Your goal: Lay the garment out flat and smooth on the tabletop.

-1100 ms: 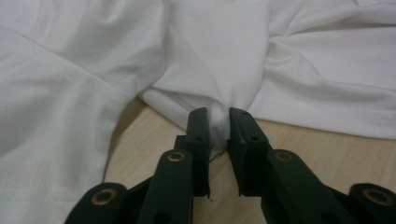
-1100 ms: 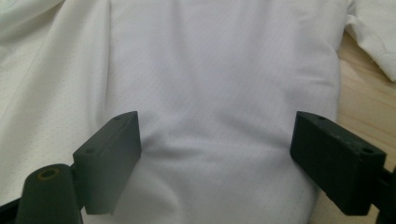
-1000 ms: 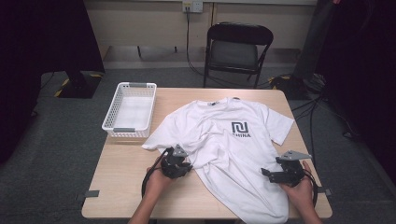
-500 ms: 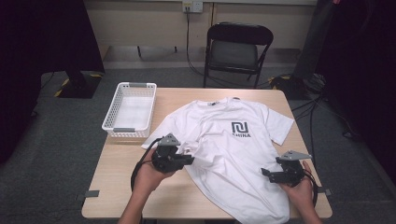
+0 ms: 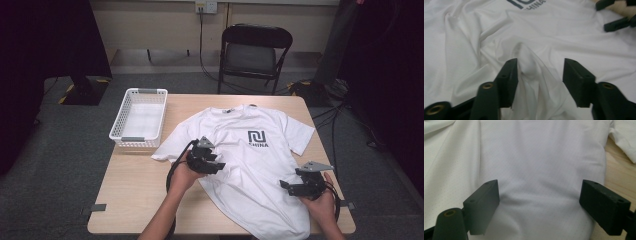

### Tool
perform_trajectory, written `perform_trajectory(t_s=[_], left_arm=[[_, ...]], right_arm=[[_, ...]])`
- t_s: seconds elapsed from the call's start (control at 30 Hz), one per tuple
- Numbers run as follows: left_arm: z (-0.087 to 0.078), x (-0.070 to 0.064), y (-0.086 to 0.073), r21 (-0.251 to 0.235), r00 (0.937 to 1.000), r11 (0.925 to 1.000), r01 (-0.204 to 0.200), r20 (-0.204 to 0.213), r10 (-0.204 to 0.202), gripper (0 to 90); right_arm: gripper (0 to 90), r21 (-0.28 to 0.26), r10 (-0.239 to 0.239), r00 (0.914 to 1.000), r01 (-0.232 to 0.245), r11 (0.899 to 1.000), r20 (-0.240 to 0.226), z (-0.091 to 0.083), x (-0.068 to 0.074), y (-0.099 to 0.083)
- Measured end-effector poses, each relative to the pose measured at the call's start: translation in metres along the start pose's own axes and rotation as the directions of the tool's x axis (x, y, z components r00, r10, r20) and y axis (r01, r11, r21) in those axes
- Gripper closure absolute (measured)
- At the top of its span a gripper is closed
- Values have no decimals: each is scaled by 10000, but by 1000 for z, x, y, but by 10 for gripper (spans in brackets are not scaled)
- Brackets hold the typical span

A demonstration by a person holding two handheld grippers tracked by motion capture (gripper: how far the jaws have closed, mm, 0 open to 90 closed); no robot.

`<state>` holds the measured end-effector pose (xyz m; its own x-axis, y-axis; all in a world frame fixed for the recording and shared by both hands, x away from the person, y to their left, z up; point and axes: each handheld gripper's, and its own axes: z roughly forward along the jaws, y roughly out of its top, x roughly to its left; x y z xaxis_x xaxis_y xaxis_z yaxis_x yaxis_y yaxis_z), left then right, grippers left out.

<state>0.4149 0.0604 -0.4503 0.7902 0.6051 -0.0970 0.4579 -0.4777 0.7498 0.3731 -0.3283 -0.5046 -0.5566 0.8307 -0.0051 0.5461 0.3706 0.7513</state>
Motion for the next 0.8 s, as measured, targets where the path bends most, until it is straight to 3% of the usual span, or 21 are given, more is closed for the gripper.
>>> perform_trajectory(t_s=[0.03,0.1,0.2,0.27,0.4,0.57,0.67,0.8], left_arm=[[0,0,0,0,10000,10000,0,0,0,383],[-12,1,-16,-77,9996,9997,-215,-160,214,318],[-28,6,-37,-2,9995,10000,-65,-304,65,309],[-34,9,-52,316,9984,9995,-85,-549,102,308],[-29,15,-72,827,9967,9966,44,-813,24,309],[-15,17,-65,669,9932,9978,-28,-1159,106,301],[-7,12,-58,762,9882,9955,-558,-1381,660,302],[-3,7,-52,829,9931,9955,-467,-1036,553,462]], right_arm=[[150,0,0,10000,0,10000,0,0,0,0],[149,-1,-2,10000,2,10000,2,0,0,0],[150,1,-3,10000,3,10000,3,0,0,0],[149,2,-1,10000,1,10000,6,0,0,0],[150,2,1,10000,-1,10000,9,0,0,0],[150,-1,7,10000,-7,10000,14,0,0,0],[149,-3,11,10000,-11,10000,18,0,0,0],[149,-3,9,10000,-9,10000,18,0,0,0]])
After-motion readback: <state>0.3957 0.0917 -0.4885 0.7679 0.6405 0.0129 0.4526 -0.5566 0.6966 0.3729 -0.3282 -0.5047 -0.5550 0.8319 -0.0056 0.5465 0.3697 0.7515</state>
